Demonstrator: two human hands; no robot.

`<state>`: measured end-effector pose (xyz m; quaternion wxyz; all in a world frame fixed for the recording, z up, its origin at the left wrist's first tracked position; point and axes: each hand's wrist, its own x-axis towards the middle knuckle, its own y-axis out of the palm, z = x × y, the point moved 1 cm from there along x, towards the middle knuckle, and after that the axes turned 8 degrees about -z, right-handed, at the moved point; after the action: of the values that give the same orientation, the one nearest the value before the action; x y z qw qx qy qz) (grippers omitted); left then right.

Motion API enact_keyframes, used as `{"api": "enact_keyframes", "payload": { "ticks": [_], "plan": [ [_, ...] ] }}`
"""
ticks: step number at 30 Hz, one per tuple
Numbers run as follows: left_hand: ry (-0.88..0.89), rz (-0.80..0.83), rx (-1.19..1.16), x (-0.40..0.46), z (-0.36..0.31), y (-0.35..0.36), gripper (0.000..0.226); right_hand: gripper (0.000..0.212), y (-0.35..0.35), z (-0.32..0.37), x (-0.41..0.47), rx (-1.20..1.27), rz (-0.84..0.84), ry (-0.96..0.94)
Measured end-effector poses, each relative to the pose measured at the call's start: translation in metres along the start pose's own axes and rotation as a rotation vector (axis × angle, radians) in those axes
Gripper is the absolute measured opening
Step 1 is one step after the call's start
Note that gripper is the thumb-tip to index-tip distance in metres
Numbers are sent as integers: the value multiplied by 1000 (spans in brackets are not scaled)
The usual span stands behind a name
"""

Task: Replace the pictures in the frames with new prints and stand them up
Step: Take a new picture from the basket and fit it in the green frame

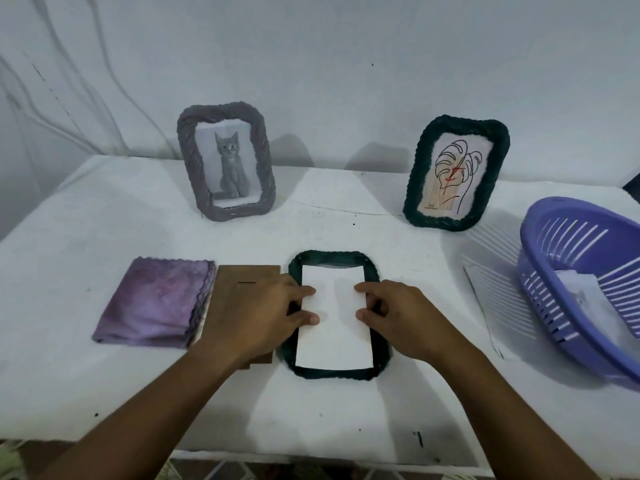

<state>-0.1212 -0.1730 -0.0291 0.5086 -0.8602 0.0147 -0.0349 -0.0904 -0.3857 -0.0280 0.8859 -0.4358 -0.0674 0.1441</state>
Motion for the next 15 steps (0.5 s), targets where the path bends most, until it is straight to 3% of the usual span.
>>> {"api": "enact_keyframes", "payload": {
  "ticks": [15],
  "plan": [
    [59,-48,49,3,-1,4,46,45,6,2,6,-117,-7,-20]
  ]
}}
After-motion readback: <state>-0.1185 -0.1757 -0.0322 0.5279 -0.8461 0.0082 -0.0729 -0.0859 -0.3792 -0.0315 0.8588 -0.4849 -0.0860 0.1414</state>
